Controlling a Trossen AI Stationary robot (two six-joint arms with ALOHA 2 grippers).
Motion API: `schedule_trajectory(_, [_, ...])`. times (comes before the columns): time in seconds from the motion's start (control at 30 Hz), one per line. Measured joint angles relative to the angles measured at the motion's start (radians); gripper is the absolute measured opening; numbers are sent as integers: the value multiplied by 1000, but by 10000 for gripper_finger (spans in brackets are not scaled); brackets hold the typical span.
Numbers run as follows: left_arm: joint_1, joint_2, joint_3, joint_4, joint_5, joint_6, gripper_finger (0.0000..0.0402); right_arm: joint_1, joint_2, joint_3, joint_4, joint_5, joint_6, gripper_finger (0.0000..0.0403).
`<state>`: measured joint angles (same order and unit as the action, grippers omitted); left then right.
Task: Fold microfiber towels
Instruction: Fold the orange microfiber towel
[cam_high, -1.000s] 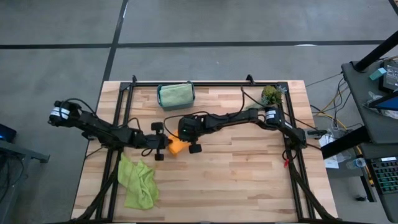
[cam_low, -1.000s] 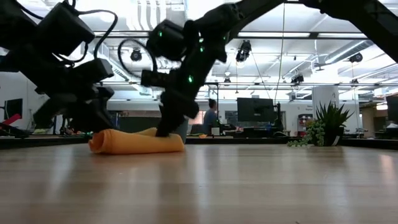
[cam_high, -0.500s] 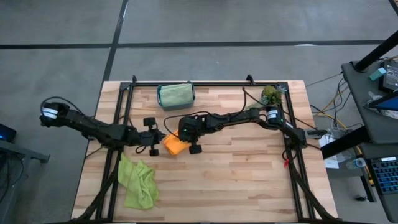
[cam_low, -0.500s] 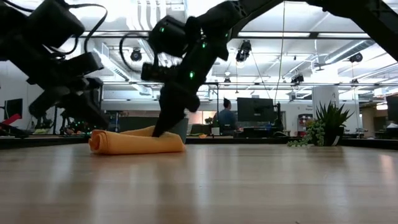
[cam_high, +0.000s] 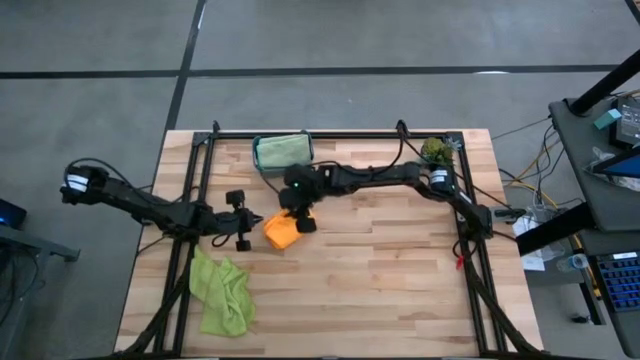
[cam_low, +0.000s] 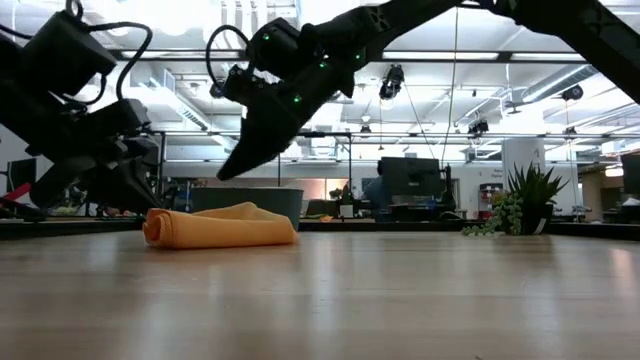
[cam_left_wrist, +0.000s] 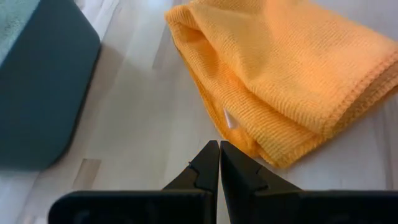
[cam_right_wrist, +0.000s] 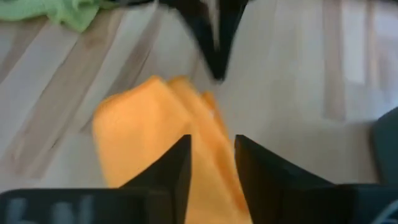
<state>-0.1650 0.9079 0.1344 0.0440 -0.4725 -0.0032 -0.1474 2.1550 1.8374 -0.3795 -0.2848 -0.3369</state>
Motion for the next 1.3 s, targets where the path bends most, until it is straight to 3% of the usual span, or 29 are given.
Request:
schedule_trajectory(0.3, [2, 47, -28, 83, 5, -14, 0, -11, 73, 87, 18, -49, -72, 187])
schedule_trajectory(0.47, [2, 89, -28, 122, 6, -16, 0, -15, 106, 113, 29, -156, -91, 198])
schedule_trajectory(0.57, [2, 119, -28, 136, 6, -16, 0, -15, 130, 119, 37, -164, -93, 193])
schedule_trajectory(0.93, [2, 231, -27, 246, 5, -7, 0, -17, 198, 121, 75, -168, -128, 151])
schedule_trajectory(1.03, [2, 264, -27, 281, 3, -6, 0, -17, 212, 122, 75, -168, -138, 120])
schedule_trajectory(1.2, [2, 328, -27, 368, 13, 12, 0, -17, 210, 121, 71, -168, -148, 30])
schedule_trajectory(1.3, [3, 375, -27, 421, 19, 18, 0, -17, 198, 121, 68, -168, -155, 14])
